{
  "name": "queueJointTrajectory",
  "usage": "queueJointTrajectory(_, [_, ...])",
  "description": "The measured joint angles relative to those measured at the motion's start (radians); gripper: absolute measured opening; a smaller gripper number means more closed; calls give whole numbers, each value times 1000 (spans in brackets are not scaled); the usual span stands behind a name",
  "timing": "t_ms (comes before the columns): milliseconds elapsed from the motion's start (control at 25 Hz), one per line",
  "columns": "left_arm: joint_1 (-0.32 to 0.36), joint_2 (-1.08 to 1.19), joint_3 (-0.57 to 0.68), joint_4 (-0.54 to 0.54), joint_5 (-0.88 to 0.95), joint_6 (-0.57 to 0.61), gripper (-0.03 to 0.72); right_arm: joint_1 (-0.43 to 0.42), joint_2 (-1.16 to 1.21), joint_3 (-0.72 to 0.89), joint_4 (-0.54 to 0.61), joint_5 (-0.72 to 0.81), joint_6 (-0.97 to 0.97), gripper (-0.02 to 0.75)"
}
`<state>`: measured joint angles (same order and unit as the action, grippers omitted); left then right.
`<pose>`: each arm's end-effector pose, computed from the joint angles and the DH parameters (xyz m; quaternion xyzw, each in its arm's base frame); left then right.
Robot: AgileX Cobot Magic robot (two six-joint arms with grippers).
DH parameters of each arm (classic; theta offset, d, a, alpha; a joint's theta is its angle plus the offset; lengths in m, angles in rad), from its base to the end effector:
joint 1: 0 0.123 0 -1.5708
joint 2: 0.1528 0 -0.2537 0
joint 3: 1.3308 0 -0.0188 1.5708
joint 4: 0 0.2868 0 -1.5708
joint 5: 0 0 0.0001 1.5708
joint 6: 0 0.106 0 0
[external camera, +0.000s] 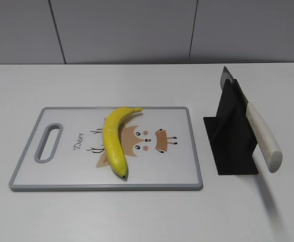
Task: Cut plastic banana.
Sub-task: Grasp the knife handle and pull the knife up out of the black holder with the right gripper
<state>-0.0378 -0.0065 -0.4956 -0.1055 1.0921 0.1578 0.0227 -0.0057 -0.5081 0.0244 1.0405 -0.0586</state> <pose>0.0691 -0.0125 0.2843 0.0868 0.8552 -0.0221 0.5105 0.0708 0.0038 0.2927 -0.0347 0.8435 0.0026 0.5361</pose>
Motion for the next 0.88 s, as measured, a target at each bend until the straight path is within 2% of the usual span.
queueJointTrajectory(880, [0, 0, 0, 0, 0, -1, 590, 0, 0, 0, 0, 0, 0, 574])
